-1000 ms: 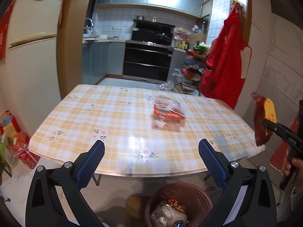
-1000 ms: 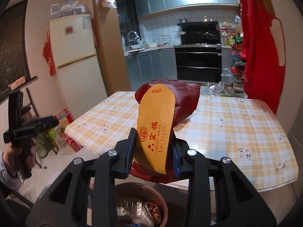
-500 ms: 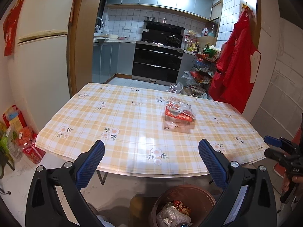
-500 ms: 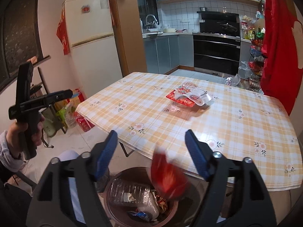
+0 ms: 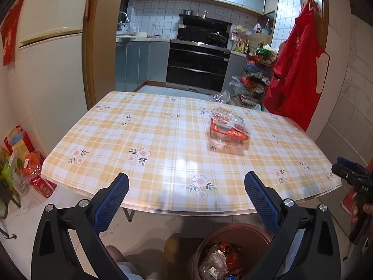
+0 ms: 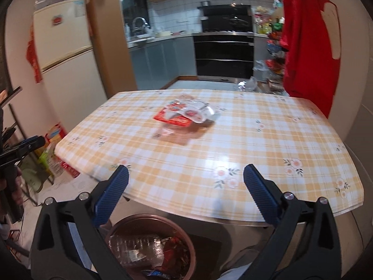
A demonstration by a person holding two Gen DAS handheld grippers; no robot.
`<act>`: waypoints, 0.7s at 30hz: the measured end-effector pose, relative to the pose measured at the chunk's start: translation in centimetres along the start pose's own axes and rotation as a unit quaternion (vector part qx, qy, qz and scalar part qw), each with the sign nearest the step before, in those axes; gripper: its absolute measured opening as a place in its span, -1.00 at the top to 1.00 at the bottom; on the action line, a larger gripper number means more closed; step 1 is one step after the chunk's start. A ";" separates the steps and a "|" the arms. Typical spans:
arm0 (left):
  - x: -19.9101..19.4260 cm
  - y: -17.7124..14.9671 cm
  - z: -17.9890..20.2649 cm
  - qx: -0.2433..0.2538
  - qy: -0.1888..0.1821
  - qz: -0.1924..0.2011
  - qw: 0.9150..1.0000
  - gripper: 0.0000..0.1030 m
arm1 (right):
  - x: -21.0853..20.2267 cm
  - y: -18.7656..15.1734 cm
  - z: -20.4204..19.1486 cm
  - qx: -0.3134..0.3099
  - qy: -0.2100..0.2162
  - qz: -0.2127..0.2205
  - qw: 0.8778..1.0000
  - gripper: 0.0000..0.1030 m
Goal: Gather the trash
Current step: 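Move both tools back over the table toward the red-and-clear package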
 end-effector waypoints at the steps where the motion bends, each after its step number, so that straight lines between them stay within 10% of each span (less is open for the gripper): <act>1: 0.6 0.1 0.0 0.002 -0.002 -0.005 1.000 -0.89 | 0.6 0.0 0.4 0.005 -0.004 -0.003 1.000 -0.89; 21: 22.3 7.0 -0.4 -0.028 -0.071 -0.085 0.993 -0.75 | 17.9 3.8 4.0 0.029 -0.002 -0.066 0.997 -0.89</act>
Point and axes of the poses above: each gripper's, at about its wrist camera, not at the fingertips, and x roughly the way its jaws point, z to its right, y to its top, the point moved 2 cm from there along x, roughly the way its jaws point, and after that the axes turned 13 degrees about -y, right-handed, at the moved point
